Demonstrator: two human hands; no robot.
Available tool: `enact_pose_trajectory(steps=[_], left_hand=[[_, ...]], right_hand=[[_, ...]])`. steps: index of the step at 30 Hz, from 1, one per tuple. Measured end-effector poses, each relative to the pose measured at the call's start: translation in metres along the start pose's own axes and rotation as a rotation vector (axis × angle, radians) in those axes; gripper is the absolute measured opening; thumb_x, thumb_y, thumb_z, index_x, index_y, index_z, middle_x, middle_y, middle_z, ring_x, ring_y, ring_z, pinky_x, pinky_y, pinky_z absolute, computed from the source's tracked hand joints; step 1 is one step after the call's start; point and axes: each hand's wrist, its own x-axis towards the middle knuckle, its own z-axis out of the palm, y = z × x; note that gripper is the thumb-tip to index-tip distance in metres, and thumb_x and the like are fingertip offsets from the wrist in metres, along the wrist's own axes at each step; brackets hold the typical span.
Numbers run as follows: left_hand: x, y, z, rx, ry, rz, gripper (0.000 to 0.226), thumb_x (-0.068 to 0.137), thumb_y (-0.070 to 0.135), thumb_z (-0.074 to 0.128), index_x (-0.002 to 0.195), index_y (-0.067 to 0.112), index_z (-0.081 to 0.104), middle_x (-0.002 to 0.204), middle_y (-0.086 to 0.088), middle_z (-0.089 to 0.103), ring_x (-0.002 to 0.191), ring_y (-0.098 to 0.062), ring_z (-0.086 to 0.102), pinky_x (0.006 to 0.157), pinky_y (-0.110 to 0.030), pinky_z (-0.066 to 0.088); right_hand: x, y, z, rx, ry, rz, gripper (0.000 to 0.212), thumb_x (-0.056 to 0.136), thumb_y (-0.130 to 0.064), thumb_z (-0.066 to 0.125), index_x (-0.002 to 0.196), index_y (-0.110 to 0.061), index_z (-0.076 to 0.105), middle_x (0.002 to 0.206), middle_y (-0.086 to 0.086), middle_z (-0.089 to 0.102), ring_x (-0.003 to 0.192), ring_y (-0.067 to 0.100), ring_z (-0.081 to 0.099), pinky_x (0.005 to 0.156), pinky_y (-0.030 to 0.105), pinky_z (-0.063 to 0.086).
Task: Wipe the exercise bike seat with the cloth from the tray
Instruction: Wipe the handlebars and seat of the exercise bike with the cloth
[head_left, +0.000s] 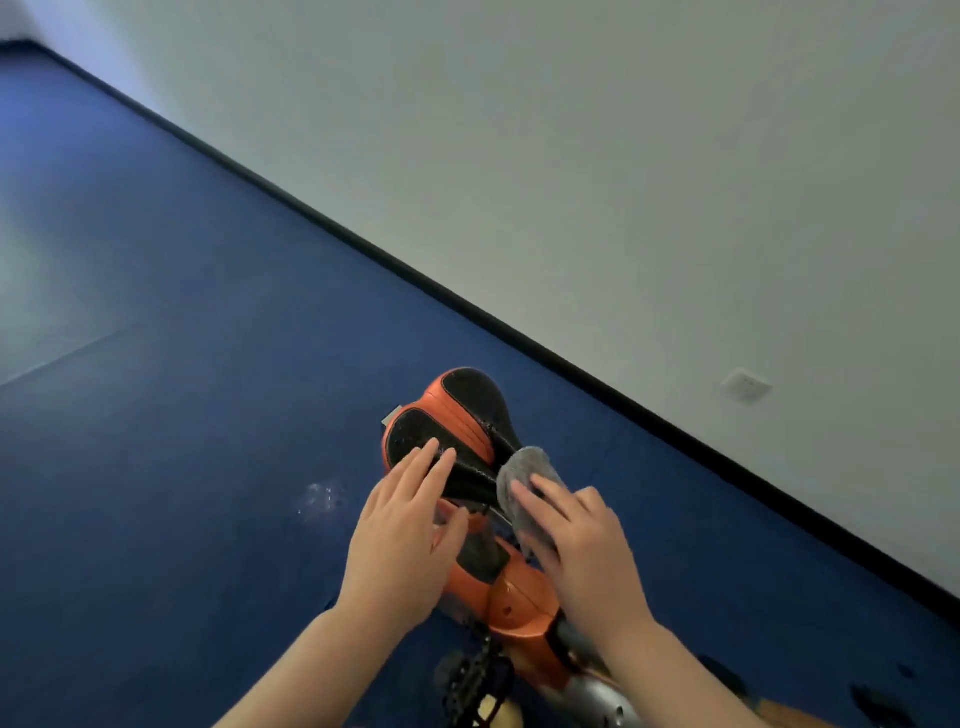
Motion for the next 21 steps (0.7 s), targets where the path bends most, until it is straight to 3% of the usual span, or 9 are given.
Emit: enact_pose_trajectory(steps=[3,7,12,16,21], left_hand=[[-0.008,-0.003,0.009,0.001,0.031,-0.066,0.06,0.092,0.042,0.046,0.146,0.031,0.022,0.154,0.017,0.009,0.143,-0.007,0.008,0.111,-0.022,0.004],[-0.014,-0.013,0.014,-0.009,0.048,-0.162,0.067,0.088,0.056,0.035,0.147,0.033,0.014,0.152,0.02,0.001,0.141,-0.003,0.003,0.115,-0.029,0.011],[-0.003,-0.011,0.016,-0.029,0.034,-0.162,0.068,0.092,0.043,0.044,0.148,0.032,0.007,0.153,0.02,-0.004,0.139,0.001,-0.003,0.116,-0.029,0.009],[0.0,-0.022,0.011,-0.008,0.023,-0.15,0.068,0.092,0.042,0.044,0.148,0.032,0.006,0.152,0.021,-0.006,0.14,0.0,-0.004,0.114,-0.026,0.006],[0.002,-0.033,0.003,-0.021,0.012,-0.192,0.066,0.093,0.043,0.042,0.147,0.035,0.004,0.148,0.024,-0.009,0.144,-0.007,-0.001,0.118,-0.033,0.008]], right_hand=[[-0.011,0.02,0.0,-0.004,-0.028,-0.103,0.041,0.088,-0.031,0.047,0.125,-0.027,0.062,0.124,-0.008,0.063,0.089,0.012,0.047,0.072,0.031,0.05],[-0.028,0.037,0.001,0.028,-0.004,-0.15,0.039,0.087,-0.03,0.047,0.12,-0.022,0.067,0.125,-0.006,0.063,0.09,0.013,0.049,0.072,0.032,0.052],[0.002,0.017,0.021,-0.013,0.007,-0.135,0.039,0.091,-0.035,0.047,0.124,-0.026,0.064,0.123,-0.005,0.064,0.101,0.017,0.049,0.087,0.033,0.04],[0.003,0.022,0.022,-0.099,-0.006,-0.22,0.041,0.091,-0.04,0.054,0.128,-0.024,0.061,0.129,-0.004,0.063,0.126,0.019,0.046,0.113,0.039,0.026],[0.004,0.016,0.028,0.001,-0.018,-0.189,0.046,0.095,-0.043,0.046,0.13,-0.017,0.058,0.136,0.0,0.056,0.135,0.014,0.041,0.118,0.039,0.02]])
